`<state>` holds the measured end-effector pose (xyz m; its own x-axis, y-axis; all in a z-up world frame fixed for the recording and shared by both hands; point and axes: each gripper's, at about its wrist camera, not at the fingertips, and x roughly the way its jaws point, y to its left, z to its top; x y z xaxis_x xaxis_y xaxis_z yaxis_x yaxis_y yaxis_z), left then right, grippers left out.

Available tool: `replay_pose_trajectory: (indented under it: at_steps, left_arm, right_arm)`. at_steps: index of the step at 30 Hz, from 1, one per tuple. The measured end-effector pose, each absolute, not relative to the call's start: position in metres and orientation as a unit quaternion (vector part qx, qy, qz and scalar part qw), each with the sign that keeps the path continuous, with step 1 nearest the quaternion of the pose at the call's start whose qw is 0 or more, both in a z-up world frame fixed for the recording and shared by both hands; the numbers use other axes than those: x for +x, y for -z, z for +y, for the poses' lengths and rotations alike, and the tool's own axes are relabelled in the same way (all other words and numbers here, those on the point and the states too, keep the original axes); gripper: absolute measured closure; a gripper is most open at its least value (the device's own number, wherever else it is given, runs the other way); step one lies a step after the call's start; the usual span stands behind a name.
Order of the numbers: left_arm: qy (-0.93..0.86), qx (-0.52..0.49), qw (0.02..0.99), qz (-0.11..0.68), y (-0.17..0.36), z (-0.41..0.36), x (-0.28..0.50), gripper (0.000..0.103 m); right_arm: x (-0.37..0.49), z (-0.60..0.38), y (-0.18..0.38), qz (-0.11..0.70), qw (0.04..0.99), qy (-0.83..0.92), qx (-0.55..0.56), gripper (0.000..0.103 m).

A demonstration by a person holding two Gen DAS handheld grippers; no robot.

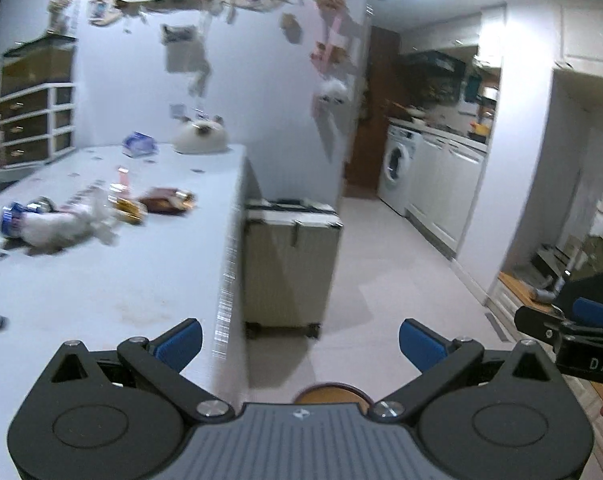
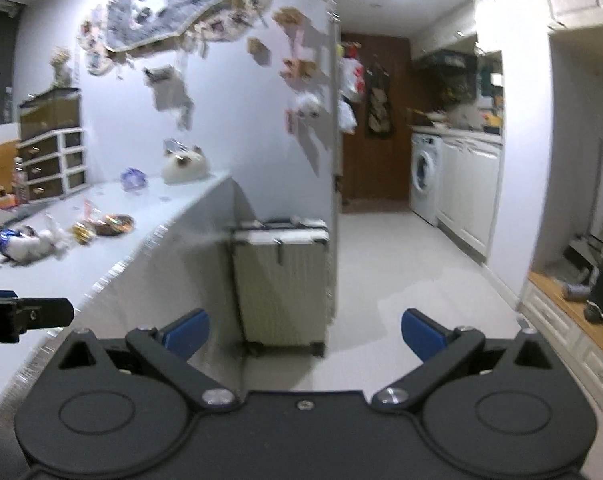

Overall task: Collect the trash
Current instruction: 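Raise both open tools from the wastebasket back toward the table, then grasp the brown cardboard piece with the left tool while the right tool grasps the white plastic bag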

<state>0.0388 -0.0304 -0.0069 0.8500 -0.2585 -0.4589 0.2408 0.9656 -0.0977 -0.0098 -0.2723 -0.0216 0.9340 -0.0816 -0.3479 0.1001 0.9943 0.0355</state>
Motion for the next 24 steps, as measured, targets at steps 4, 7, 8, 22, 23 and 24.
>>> replay_pose_trajectory:
  at_steps: [4, 7, 8, 22, 23, 24]
  left_arm:
    - [0.091, -0.026, 0.968, 0.231, -0.009, 0.011, 0.036, 0.0]
    - [0.059, -0.032, 0.972, 0.226, -0.019, 0.043, 0.037, 0.0]
    - [0.048, -0.034, 0.973, 0.224, -0.022, 0.054, 0.036, 0.0]
    - [-0.075, -0.062, 0.965, 0.243, -0.029, 0.181, 0.063, 0.0]
    - [-0.08, -0.062, 0.964, 0.245, -0.028, 0.187, 0.065, 0.0]
    - [-0.085, -0.064, 0.963, 0.247, -0.028, 0.193, 0.068, 0.0]
  right_arm:
    - [0.005, -0.234, 0.007, 0.162, 0.987, 0.008, 0.016, 0.0]
    - [0.018, -0.205, -0.002, 0.156, 0.987, -0.021, 0.013, 0.0]
    - [0.022, -0.195, -0.004, 0.156, 0.987, -0.03, 0.011, 0.0]
    - [0.101, -0.075, -0.026, 0.163, 0.977, -0.136, -0.001, 0.0]
    - [0.108, -0.067, -0.029, 0.165, 0.976, -0.141, -0.001, 0.0]
    - [0.114, -0.061, -0.032, 0.166, 0.975, -0.145, -0.002, 0.0]
